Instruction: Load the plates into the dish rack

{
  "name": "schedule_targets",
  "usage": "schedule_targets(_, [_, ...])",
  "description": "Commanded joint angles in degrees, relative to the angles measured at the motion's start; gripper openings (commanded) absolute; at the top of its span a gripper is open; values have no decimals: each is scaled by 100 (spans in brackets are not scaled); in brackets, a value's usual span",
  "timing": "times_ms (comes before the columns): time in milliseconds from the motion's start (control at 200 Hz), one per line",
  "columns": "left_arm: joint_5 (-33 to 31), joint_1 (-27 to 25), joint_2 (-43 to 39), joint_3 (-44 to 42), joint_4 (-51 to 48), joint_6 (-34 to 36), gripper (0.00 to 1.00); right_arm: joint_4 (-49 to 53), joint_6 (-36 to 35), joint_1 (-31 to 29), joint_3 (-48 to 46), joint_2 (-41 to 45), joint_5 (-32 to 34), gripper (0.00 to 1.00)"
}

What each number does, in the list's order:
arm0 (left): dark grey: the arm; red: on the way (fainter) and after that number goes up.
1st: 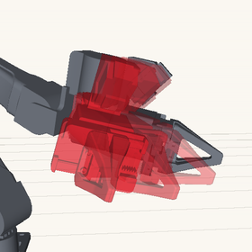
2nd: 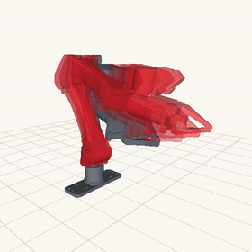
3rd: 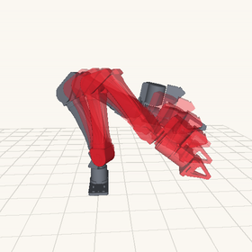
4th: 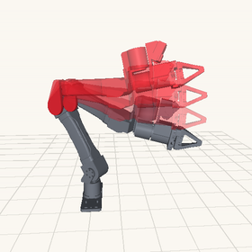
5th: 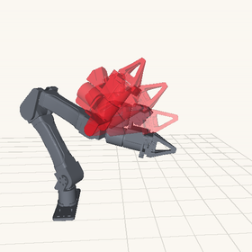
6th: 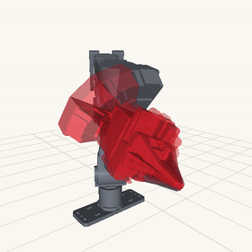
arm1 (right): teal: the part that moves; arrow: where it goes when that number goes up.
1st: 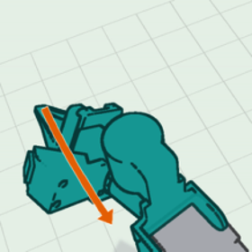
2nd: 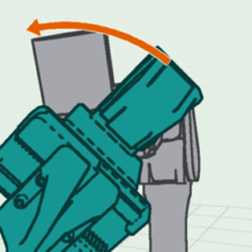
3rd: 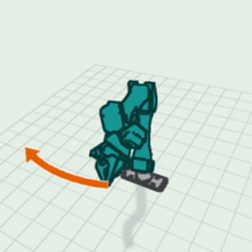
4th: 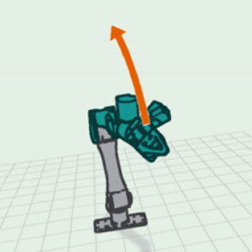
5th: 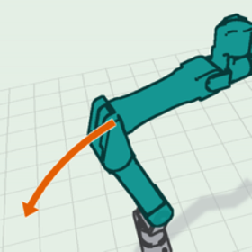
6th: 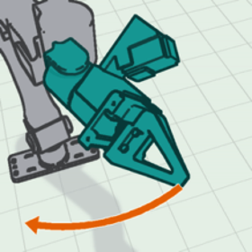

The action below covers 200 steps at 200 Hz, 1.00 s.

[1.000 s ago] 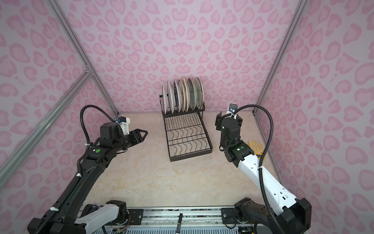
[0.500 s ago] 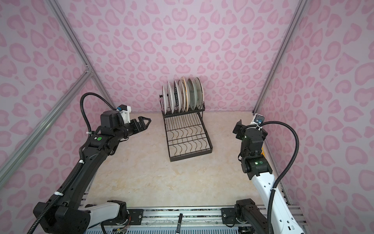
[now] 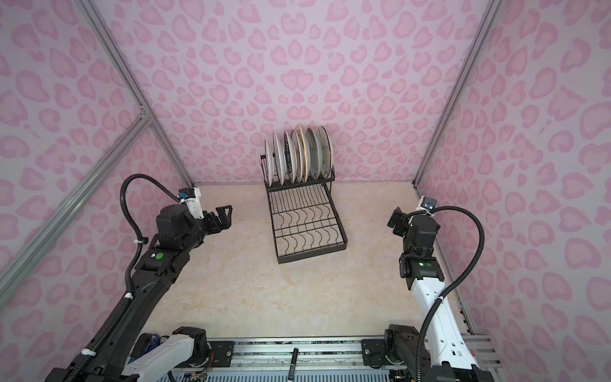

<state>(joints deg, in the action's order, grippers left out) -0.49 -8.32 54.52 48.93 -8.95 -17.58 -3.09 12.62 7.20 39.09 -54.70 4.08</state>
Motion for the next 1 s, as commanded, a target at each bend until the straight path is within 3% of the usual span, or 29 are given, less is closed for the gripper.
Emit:
schedule_targets(0, [-867,5,-517,-901,1719,650,98,-994,258,161,-464,-26,-407,98])
schedule_targets(105, [-1285,5,-725,-1787,2644,1010,98,-1557,330,229,-840,-156,-434,98])
schedule_targets(245, [-1402,90,-297,-2228,3135,1365,98,-2108,236,224,-1162,-291,-484,98])
schedule_targets(470, [-566,894,865,-2580,4251,1225,98,-2420,102,228,-1397,-550,-531,98])
schedule_targets(665, [3,1166,1387,-2528,4446,1369,98,-2458,110,238,-1468,-626,-454,98])
schedule_targets(900, [-443,1191,1573,-2872,5197,1229,98,-2704,152,239,-1653,-612,-408,98])
schedule_targets(995, [-328,1206,1600,-3058,5587,1197,98,-2747,153,242,-1705,-591,-364,98])
